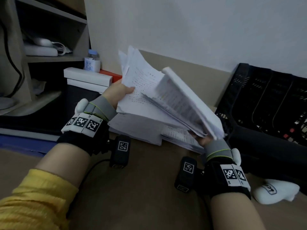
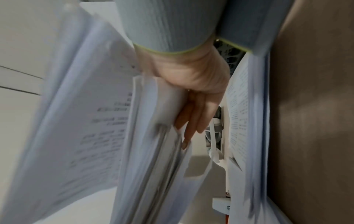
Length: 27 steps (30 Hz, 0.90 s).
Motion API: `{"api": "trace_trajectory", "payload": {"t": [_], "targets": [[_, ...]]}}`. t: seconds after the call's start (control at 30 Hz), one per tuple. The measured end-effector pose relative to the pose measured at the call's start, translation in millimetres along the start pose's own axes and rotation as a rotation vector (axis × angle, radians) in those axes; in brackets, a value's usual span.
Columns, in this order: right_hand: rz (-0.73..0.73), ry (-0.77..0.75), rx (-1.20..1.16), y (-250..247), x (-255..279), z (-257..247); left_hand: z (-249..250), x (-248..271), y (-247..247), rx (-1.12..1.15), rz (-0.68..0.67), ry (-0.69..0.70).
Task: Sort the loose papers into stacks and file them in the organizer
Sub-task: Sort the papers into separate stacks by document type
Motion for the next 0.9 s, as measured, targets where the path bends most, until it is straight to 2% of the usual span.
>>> {"api": "trace_trajectory", "payload": {"t": [0.17,0.3,0.4,0.53,0.63,0.77,0.9], "targets": [[0.14,-0.051,0.119,-22.5,-13.0,-4.4,-8.4,-4.8,-16.2,0.102,0.113,-0.014],[0.292,-0.138,0.17,-38.2,-11.9,-10.3,-9.2,-8.2,-20.3,0.185,0.12,0.01],[0.343,-0.208,0.388,-50.9,-26.7,-16.2,-9.7,-8.1,-24.5,0.245,0.126,0.002],[0.286,-0.142,0.872,-51.8,-35.5,-20.3,-13.6,-8.2,-22.2,0.361,0.1,-0.057],[0.242,-0.107,1.058,-48.7,-38.4,-17.0,-12.3,-8.3,-19.8,0.378,0.085,-0.056],[0.161,-0.089,1.078,-39.5,-30.6,-15.9,-7.1,-10.0,-17.4,0.309,0.079,-0.003],[-0.1,0.1,0.881,-24.6,-11.5,2.7,-8.9,-10.9,-15.7,0.292,0.095,-0.021]]}}
Point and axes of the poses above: each hand's wrist, its own x-axis away from the middle knuckle, its own y-axis out of the palm, z = x × y, the point moved 8 cm from there along -x, towards the middle knuckle, and after that the axes turned 4 degrees about -z, right-handed, at the moved point
